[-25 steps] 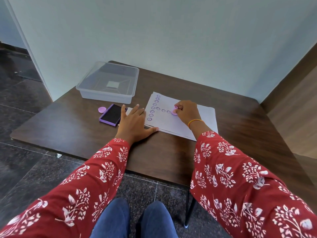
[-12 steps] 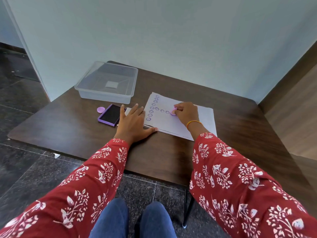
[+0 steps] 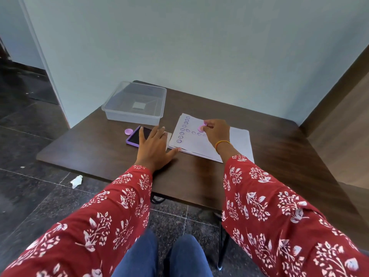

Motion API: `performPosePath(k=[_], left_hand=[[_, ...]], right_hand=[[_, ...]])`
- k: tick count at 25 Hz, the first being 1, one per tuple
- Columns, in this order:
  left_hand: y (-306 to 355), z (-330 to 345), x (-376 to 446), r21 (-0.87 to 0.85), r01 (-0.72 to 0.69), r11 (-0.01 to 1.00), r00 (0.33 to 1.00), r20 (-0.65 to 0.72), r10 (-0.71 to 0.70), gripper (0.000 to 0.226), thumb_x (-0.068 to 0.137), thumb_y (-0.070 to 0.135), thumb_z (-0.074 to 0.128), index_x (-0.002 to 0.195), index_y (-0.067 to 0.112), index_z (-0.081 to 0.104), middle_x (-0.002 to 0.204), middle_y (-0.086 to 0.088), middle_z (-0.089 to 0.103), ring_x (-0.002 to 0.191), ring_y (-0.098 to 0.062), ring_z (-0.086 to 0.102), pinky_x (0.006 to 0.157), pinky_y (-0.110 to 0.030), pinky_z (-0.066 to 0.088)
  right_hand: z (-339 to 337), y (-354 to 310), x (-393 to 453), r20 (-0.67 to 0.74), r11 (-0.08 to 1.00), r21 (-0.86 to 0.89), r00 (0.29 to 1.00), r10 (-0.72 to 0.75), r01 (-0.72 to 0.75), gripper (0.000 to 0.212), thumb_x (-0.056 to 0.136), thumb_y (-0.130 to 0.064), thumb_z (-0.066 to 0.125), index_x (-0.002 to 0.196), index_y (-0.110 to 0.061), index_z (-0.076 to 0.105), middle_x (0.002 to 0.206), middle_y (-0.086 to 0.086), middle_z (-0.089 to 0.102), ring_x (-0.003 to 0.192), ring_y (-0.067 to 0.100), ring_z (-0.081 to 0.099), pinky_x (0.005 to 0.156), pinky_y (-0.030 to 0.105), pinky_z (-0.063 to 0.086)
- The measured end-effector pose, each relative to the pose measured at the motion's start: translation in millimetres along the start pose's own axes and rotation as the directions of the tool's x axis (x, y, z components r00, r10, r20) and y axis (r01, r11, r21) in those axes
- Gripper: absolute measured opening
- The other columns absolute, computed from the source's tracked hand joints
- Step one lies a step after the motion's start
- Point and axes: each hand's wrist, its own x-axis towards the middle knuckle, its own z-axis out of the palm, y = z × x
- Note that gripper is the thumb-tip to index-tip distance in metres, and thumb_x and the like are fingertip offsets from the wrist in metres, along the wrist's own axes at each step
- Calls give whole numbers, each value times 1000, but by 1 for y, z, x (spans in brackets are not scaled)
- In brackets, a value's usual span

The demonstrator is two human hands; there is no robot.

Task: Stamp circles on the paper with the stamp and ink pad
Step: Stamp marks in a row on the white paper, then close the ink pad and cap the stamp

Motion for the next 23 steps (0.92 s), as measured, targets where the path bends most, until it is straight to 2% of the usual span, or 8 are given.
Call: performPosePath(k=[3, 5, 7, 9, 12, 16, 23], left_hand=[[-30, -11, -17, -10, 78, 997, 997, -27, -79, 67, 88, 60, 40, 133, 12, 49, 152, -4, 40, 146, -19, 24, 115, -59, 4], [-54, -18, -26, 2, 140, 990, 990, -22, -140, 64, 91, 57, 38, 137, 13, 44, 154, -4, 36, 147, -20, 21, 115, -59, 7], [-76, -23, -32, -17, 212, 977, 977, -15, -212, 60, 94, 52, 37, 139, 14, 41, 155, -6, 34, 148, -22, 20, 116, -59, 10], [-94, -26, -33, -48, 286, 957, 958, 10, -285, 55, 95, 47, 38, 139, 13, 41, 155, -8, 33, 148, -24, 20, 115, -59, 14], [-110, -24, -24, -81, 377, 923, 925, 81, -371, 52, 96, 42, 39, 138, 11, 41, 155, -9, 32, 147, -26, 23, 115, -60, 15], [-126, -15, -6, -46, 377, 925, 925, 60, -375, 49, 93, 43, 44, 135, 18, 47, 150, -6, 41, 141, -25, 34, 110, -58, 20], [-133, -10, 11, -82, 327, 941, 945, 32, -326, 43, 88, 55, 43, 117, 29, 61, 137, 0, 55, 131, -22, 45, 103, -58, 25]], right_hand=[[18, -16, -12, 58, 999, -20, 998, -27, 29, 31, 77, -15, 73, 107, -7, 72, 114, 13, 72, 109, 28, 64, 104, 38, 47], [34, -28, -18, 93, 996, -54, 993, -72, 77, 27, 77, -15, 71, 103, -8, 74, 115, 11, 72, 110, 28, 63, 104, 33, 45], [52, -42, -24, 116, 990, -41, 984, -132, 138, 17, 76, -11, 68, 90, -8, 77, 105, 10, 75, 102, 28, 66, 92, 26, 47], [72, -58, -27, 146, 984, -14, 974, -172, 176, 13, 75, -10, 67, 83, -8, 77, 97, 10, 76, 94, 27, 68, 86, 30, 52], [100, -79, -27, 205, 973, 21, 952, -228, 229, 17, 75, -16, 72, 89, -8, 77, 101, 12, 75, 95, 25, 67, 89, 32, 52], [137, -101, -21, 282, 948, 56, 906, -317, 314, 12, 72, -17, 74, 80, -9, 74, 91, 10, 77, 88, 26, 70, 86, 37, 54], [160, -110, -10, 354, 932, 58, 865, -355, 359, 10, 74, -13, 70, 82, -10, 74, 86, 9, 77, 87, 24, 71, 89, 40, 54]])
